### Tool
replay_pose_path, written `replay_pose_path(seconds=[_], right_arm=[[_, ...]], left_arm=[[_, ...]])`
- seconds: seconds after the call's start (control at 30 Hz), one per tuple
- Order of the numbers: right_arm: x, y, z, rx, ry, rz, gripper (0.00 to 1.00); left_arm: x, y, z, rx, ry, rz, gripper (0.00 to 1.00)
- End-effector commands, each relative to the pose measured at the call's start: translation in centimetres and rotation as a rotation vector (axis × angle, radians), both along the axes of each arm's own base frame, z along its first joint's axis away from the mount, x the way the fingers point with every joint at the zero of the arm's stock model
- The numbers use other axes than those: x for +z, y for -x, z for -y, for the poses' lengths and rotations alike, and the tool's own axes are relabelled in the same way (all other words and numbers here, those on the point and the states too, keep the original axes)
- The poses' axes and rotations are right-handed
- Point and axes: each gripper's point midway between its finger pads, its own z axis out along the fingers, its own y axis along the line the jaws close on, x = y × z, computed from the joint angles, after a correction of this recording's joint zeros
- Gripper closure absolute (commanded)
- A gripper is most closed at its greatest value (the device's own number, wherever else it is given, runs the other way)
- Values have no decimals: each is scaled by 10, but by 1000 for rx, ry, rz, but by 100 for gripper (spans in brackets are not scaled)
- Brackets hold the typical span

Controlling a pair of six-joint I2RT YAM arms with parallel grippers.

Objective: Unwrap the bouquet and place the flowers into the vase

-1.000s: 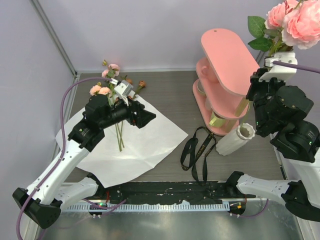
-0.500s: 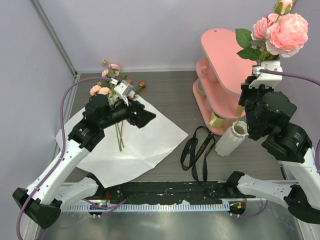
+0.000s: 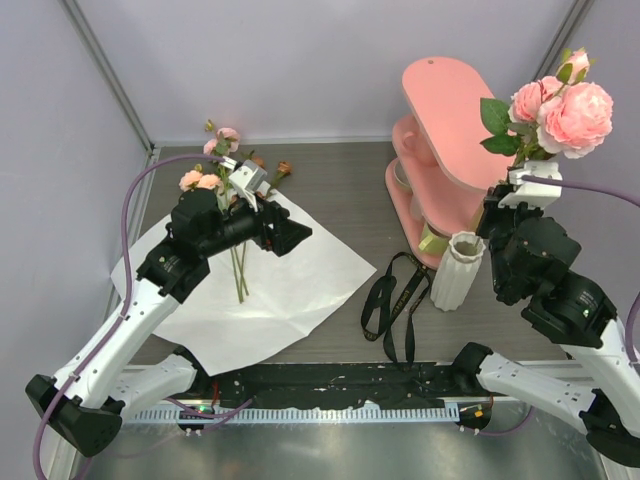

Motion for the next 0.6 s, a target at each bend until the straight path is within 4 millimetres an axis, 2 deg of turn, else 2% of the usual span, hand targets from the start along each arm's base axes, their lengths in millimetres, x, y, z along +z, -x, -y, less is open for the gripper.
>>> replay_pose_path(seconds=[0.0, 0.33, 0.57], right_arm=[[-1, -1, -1, -17, -81, 43, 99], [-32, 11, 16, -56, -116, 35, 99], [-55, 11, 10, -39, -170, 23, 99]], left_arm=[[13, -2, 0, 0, 8, 47, 18], [11, -3, 1, 0, 5, 42, 18], [11, -3, 0, 3, 2, 40, 17]])
